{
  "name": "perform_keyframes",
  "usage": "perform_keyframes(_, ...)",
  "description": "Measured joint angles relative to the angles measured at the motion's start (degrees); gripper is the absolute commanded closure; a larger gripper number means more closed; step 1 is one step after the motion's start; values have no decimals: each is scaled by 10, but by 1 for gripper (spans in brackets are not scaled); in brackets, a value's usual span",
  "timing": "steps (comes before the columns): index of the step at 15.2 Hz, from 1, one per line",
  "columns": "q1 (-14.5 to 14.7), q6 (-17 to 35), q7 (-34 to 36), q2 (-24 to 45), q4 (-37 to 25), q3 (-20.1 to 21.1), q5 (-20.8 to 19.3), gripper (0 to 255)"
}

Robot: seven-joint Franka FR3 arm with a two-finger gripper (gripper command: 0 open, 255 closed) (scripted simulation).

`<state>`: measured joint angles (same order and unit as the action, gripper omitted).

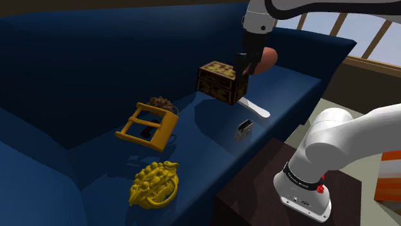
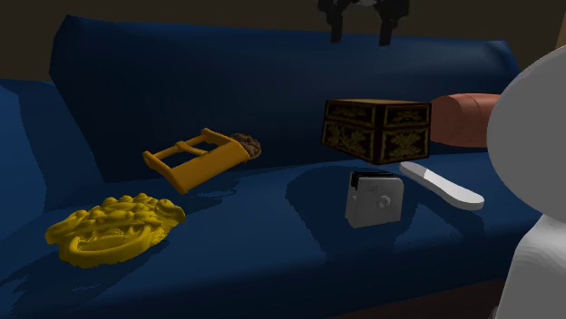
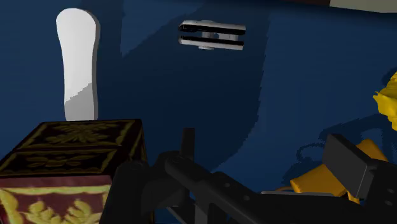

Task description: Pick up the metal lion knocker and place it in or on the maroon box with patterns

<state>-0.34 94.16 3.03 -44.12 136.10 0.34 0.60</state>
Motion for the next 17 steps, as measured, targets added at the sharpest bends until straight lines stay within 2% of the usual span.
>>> perform_keyframes(2,1,9,2,6,1,2,1,0)
perform_keyframes(6,4,82,17,49,19,16,8,0)
perform_keyframes(11,8,187,38,128,23,35,12,0)
perform_keyframes(17,9,302,70,248,-8,60,6,0)
